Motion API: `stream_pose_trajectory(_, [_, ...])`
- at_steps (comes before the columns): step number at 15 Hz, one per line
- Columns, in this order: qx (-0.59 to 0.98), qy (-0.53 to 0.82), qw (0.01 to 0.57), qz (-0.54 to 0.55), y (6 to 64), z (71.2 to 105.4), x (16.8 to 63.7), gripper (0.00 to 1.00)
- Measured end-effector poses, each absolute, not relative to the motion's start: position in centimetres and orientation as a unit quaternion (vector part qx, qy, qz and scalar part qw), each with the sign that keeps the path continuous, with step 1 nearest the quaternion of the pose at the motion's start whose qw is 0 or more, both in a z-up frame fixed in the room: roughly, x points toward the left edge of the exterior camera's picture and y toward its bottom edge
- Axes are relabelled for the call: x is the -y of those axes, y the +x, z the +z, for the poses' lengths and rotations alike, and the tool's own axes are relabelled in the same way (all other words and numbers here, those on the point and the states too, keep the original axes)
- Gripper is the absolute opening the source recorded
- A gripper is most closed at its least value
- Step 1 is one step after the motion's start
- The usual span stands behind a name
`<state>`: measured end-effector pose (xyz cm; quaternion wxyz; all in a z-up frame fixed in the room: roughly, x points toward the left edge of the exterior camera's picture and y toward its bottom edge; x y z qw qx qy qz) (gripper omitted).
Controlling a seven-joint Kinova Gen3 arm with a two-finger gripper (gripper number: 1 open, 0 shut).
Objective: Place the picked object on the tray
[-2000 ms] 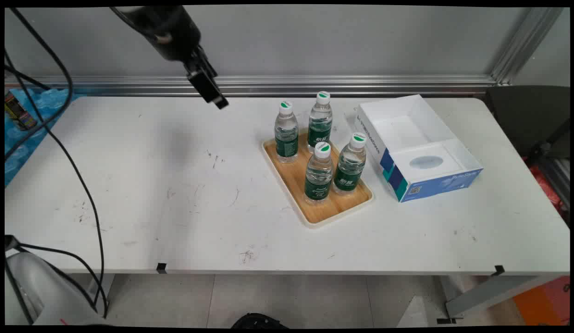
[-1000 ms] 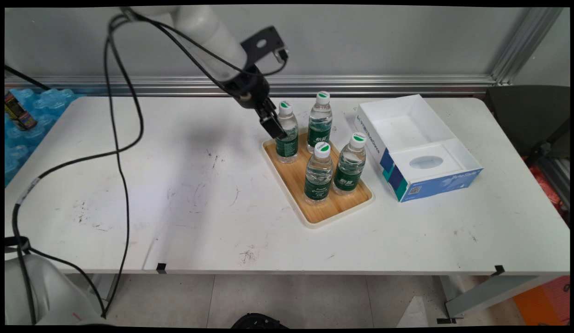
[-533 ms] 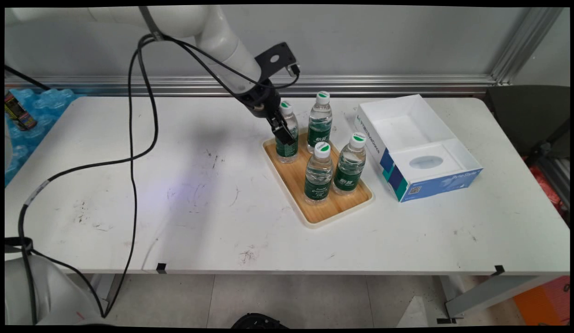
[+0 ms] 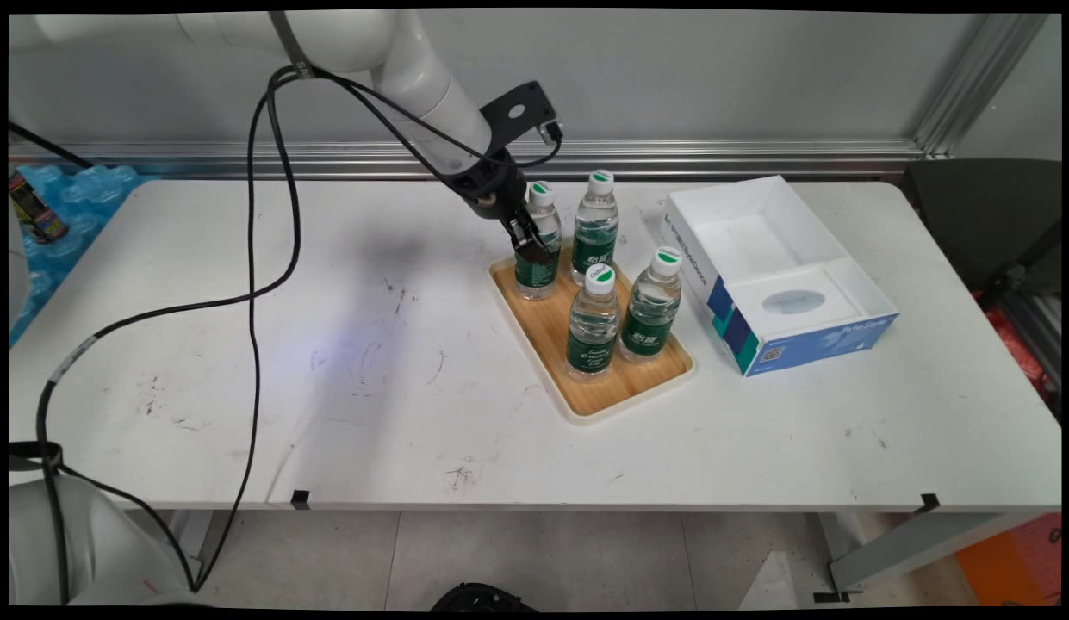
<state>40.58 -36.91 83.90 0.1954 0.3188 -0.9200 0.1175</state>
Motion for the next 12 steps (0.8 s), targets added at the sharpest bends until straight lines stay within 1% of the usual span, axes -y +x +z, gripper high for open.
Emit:
stream_pose_trajectory(6, [0.917,0.319,0.201,0.126,40.5,86.5,36.8,0.00])
stream_pose_trajectory(12, [0.914,0.324,0.205,0.130,40.2,91.0,36.0,0.00])
